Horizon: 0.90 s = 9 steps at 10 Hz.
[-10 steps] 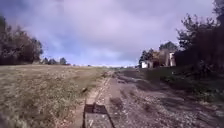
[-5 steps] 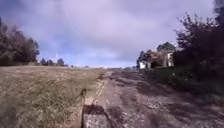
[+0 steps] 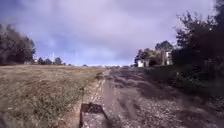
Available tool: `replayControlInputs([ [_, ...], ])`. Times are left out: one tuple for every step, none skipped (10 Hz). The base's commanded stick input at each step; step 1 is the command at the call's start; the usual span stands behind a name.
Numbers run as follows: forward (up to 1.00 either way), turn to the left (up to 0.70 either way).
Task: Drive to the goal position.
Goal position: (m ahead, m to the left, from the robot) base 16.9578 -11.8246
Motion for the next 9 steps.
replayControlInputs([
  [0.7,-0.13],
  [0.7,-0.13],
  [0.7,-0.13],
  [0.7,-0.13],
  [0.7,-0.14],
  [0.7,-0.14],
  [0.7,-0.14],
  [0.7,-0.14],
  [0.7,-0.14],
])
